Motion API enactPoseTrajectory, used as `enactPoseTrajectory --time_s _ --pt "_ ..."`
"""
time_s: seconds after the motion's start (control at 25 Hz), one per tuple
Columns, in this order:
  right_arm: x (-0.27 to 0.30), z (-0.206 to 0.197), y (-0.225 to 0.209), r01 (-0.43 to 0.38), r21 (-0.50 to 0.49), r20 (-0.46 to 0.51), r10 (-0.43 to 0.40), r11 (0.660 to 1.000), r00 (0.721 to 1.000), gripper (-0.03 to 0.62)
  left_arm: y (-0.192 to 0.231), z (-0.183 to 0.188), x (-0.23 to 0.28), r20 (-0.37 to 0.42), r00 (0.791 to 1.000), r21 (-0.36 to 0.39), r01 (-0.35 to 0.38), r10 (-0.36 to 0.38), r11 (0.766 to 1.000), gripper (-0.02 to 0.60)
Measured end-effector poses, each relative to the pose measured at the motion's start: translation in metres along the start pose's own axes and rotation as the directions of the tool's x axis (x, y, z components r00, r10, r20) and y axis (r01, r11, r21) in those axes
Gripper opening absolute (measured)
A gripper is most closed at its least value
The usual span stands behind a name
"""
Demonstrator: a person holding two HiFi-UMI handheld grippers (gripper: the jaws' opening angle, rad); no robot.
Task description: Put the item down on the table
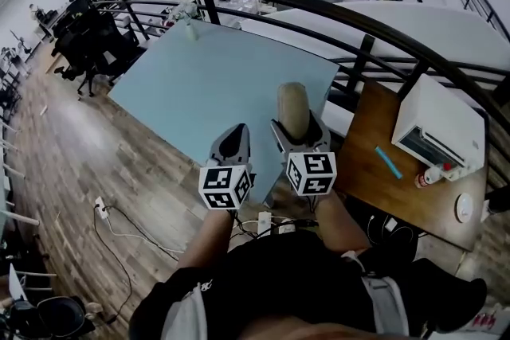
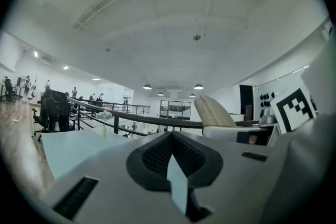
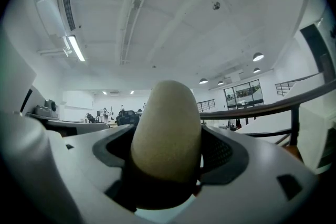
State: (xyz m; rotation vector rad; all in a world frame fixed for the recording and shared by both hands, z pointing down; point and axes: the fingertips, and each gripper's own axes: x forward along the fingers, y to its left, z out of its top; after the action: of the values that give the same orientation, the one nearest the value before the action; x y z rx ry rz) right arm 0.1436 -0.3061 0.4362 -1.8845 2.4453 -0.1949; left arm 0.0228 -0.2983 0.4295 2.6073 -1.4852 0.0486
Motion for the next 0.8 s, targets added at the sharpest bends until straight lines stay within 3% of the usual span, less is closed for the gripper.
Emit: enactPoseTrajectory --time_s 0.32,0.8 --pt "0.030 -0.010 -0.020 -0.012 0.005 -0.034 0.012 1.000 0.999 0.391 0.012 -0.011 0.032 -0.036 0.999 -0.014 -0.022 0.021 1.000 0.014" --pt "0.068 -0.027 -0.036 0.066 0.004 -0.069 -0.066 0.998 0.995 0.391 0.029 -0.012 0.063 -0.051 0.997 0.002 0.050 -0.050 0.999 0.014"
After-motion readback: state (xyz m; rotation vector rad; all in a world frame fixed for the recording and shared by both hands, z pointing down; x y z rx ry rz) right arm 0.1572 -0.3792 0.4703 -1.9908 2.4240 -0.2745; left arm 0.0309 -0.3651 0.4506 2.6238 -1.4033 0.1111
